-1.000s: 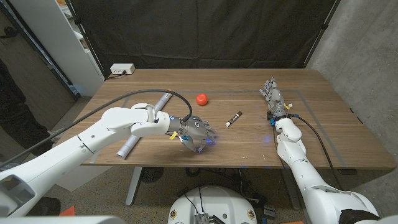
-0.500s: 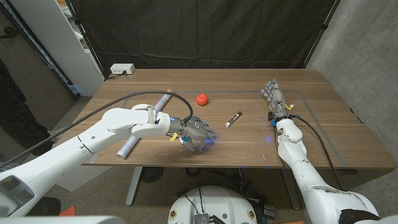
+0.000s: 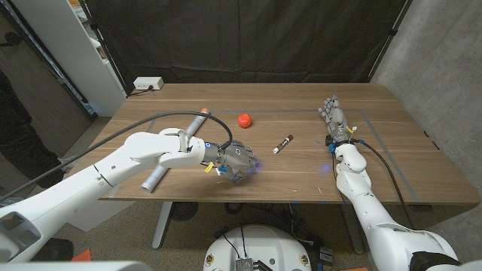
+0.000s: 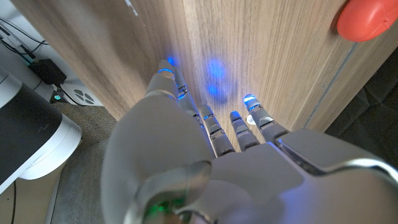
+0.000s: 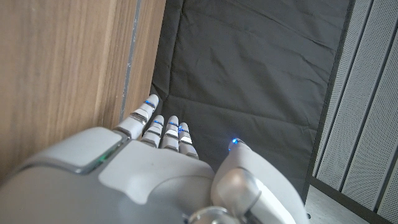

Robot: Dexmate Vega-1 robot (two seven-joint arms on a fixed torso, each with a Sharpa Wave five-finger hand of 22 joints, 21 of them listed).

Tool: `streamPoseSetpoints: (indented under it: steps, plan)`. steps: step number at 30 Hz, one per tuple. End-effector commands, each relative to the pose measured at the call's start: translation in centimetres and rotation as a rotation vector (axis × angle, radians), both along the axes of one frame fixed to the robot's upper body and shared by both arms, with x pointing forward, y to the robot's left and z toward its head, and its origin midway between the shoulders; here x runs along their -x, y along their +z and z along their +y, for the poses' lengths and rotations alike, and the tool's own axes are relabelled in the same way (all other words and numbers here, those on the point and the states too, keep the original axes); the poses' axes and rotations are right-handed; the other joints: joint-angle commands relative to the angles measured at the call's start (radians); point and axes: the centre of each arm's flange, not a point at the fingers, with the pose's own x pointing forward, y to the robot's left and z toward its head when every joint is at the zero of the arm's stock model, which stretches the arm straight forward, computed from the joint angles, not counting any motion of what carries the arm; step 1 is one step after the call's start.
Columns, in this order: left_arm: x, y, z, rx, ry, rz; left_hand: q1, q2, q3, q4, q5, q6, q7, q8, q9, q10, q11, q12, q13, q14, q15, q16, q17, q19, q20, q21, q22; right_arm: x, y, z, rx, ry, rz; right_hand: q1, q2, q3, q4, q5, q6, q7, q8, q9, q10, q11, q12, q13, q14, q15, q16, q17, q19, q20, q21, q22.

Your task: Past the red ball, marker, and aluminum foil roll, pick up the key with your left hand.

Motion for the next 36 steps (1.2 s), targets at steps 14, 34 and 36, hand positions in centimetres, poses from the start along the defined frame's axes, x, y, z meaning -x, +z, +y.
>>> streamPoseSetpoints:
  steps: [14, 34, 36]
  plan:
    - [0.3, 0.4, -0.1, 0.037, -0.065, -0.076, 0.034, 0.012, 0.012, -0.010, -0.010, 0.064, 0.010, 0.021, 0.007, 0.026, -0.004, 0.003, 0.002, 0.002, -0.162, -0.004, 0.000, 0.011, -0.038, 0.011, 0.005, -0.4, 0.7, -0.2, 0.019, -0.010, -0.004, 0.010, -0.007, 0.001, -0.001, 0.008, 0.007, 0.003, 0.000, 0.002, 0.009, -0.003, -0.001, 0.005, 0.006, -0.003, -0.002, 0.003, 0.002, -0.012, -0.004, 0.003]
    - [2.5, 1.1, 0.5, 0.140, -0.088, -0.185, 0.047, 0.010, 0.015, -0.012, -0.017, 0.066, 0.008, 0.017, 0.006, 0.017, -0.003, -0.006, 0.002, -0.009, -0.166, -0.009, 0.000, 0.006, -0.038, 0.013, 0.006, 1.2, 2.3, -0.1, 0.090, -0.029, -0.034, 0.010, -0.009, 0.000, -0.003, 0.008, 0.010, 0.003, 0.000, 0.002, 0.012, -0.005, 0.000, 0.005, 0.008, -0.003, -0.002, 0.003, 0.003, -0.013, -0.003, 0.003]
    - [2.6, 1.2, 0.5, 0.147, -0.090, -0.189, 0.048, 0.011, 0.016, -0.012, -0.018, 0.068, 0.012, 0.017, 0.006, 0.018, -0.002, -0.006, 0.002, -0.009, -0.165, -0.009, 0.001, 0.007, -0.039, 0.013, 0.006, 1.3, 2.4, -0.1, 0.095, -0.031, -0.035, 0.010, -0.009, 0.000, -0.003, 0.008, 0.013, 0.002, 0.001, 0.002, 0.015, -0.005, 0.001, 0.005, 0.011, -0.004, -0.001, 0.003, 0.004, -0.013, -0.003, 0.003]
